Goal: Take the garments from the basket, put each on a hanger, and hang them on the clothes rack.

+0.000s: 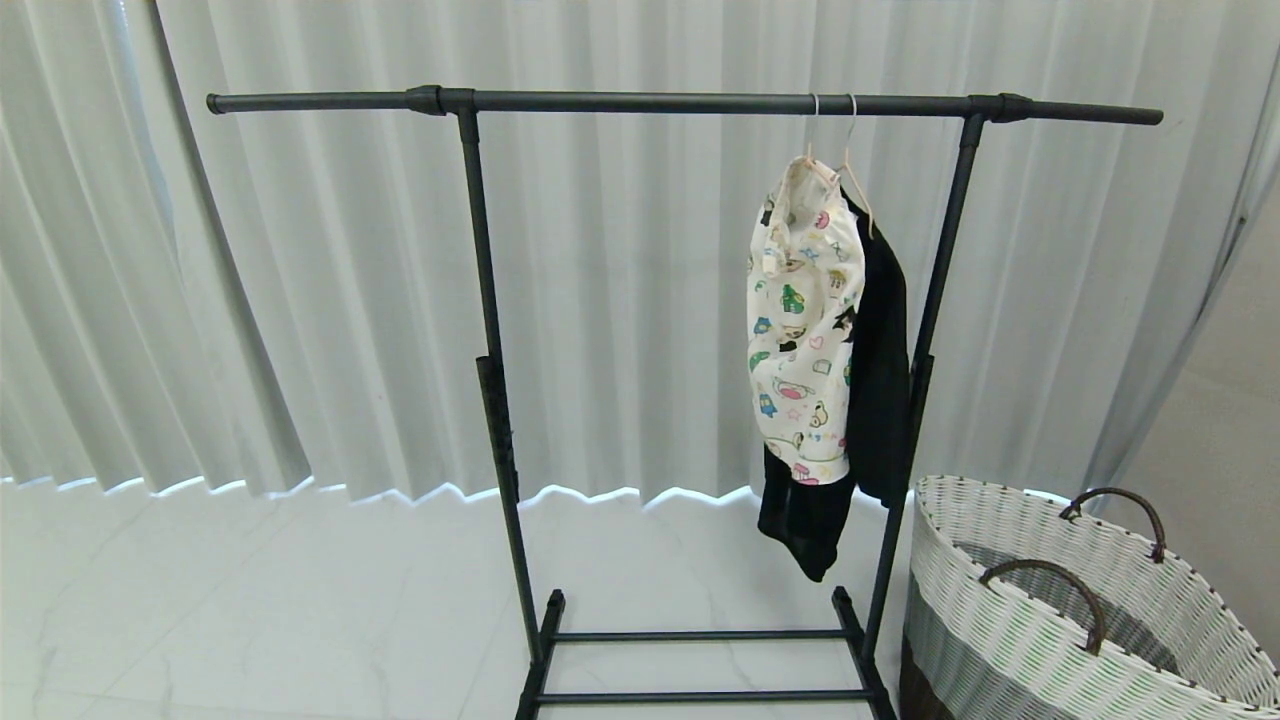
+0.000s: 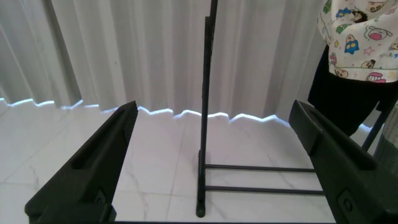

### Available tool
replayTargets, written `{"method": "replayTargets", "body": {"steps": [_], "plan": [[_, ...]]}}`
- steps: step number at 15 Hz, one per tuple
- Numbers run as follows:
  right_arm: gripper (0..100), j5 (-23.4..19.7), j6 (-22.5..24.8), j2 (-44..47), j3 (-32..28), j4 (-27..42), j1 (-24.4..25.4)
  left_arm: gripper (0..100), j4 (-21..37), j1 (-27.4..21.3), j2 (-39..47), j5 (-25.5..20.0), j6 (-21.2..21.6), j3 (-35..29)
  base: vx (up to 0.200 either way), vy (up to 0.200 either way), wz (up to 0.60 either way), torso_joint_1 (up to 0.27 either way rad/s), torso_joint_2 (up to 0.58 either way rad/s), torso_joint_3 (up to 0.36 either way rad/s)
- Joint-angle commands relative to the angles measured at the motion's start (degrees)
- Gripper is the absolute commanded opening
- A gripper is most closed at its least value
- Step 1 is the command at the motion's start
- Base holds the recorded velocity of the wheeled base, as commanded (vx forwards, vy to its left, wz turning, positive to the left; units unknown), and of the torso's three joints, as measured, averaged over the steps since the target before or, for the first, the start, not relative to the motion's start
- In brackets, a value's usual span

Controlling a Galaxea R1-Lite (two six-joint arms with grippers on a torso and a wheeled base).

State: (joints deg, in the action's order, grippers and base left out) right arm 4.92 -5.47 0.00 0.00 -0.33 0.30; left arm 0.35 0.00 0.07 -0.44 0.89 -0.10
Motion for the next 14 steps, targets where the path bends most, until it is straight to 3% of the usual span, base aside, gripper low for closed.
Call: {"method": "replayTargets", "body": {"steps": [1,14], "plan": [[100,0.0,-0.1,0.0,0.0,0.0,0.0,100,0.0,0.0,-0.1,0.0,0.0,0.0,0.000,0.000,0.00,0.000,0.00,0.000],[100,0.0,0.0,0.0,0.0,0.0,0.0,100,-0.3,-0.1,-0.1,0.0,0.0,0.0,0.000,0.000,0.00,0.000,0.00,0.000]]}}
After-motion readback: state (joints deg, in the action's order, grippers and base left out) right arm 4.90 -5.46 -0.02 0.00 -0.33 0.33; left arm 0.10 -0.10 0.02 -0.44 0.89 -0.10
